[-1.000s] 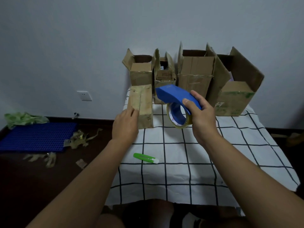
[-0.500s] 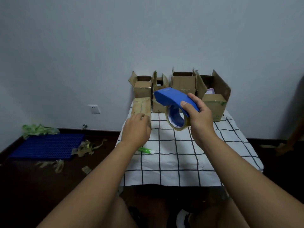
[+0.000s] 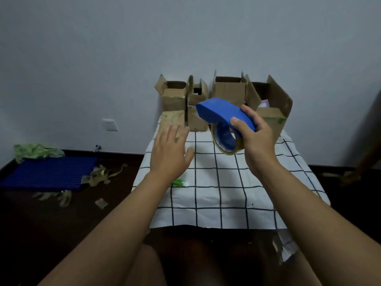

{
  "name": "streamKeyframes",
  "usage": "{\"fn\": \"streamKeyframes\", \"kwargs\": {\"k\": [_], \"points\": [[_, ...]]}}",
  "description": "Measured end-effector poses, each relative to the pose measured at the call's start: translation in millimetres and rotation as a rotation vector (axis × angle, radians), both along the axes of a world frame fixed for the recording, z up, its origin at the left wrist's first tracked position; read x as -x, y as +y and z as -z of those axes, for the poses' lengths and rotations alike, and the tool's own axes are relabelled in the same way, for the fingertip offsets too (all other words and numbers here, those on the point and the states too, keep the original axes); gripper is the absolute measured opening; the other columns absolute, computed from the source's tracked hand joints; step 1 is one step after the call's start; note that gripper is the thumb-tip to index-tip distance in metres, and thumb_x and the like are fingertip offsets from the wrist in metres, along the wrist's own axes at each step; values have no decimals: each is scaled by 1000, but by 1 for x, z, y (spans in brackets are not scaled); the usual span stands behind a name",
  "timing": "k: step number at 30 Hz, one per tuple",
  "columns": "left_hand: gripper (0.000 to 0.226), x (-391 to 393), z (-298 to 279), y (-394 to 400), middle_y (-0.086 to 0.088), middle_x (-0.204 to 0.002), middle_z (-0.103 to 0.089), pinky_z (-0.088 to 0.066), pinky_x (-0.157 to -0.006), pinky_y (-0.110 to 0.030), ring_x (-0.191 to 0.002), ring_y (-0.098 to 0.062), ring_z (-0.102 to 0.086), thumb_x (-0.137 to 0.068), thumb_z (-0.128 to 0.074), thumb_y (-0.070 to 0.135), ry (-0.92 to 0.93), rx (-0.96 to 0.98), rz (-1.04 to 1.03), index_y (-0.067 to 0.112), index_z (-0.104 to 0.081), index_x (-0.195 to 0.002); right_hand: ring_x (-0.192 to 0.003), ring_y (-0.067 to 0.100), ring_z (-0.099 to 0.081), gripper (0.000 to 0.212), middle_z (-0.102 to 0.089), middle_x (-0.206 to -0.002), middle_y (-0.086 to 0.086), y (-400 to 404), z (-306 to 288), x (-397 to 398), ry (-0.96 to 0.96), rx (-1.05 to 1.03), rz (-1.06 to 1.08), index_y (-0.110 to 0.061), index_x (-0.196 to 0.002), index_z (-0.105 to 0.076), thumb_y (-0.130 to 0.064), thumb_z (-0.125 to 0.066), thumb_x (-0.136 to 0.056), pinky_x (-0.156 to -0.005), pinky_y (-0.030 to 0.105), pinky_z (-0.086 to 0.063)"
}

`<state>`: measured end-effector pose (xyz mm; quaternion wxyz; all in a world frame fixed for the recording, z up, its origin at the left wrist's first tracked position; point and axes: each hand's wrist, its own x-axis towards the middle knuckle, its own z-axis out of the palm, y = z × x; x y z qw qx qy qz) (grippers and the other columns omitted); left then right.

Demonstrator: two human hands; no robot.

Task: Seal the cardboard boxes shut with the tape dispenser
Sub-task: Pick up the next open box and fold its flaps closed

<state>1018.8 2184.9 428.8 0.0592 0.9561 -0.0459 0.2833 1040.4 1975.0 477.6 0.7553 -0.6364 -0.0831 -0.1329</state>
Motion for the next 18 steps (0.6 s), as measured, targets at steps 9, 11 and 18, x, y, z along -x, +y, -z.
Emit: {"fn": "streamKeyframes", "kwargs": {"k": [9, 11, 18], "points": [[61, -86, 30, 50, -14, -152, -38, -21, -115, -49, -141, -35, -30, -93, -45, 47, 98, 2, -72, 15, -42, -145, -109, 1, -64, 39, -65, -118, -21, 45, 33, -96, 114, 18, -3, -47, -112, -67, -38, -78, -75, -84, 17, -53], [59, -94, 19, 55, -16, -150, -41, -28, -111, -52, -138, -37, -36, -94, -46, 46, 135, -7, -73, 12, -46, -143, -108, -1, -64, 38, -66, -115, -26, 52, 23, -104, 154, 15, -12, -49, -110, -66, -37, -77, -76, -82, 14, -52], [58, -105, -83, 66, -17, -148, -41, -28, -113, -48, -138, -38, -35, -96, -47, 44, 330, -3, -68, 11, -44, -144, -107, -1, -64, 42, -64, -122, -17, 62, -72, -121, 310, 6, -15, -44, -117, -65, -32, -78, -79, -81, 14, -52]]}}
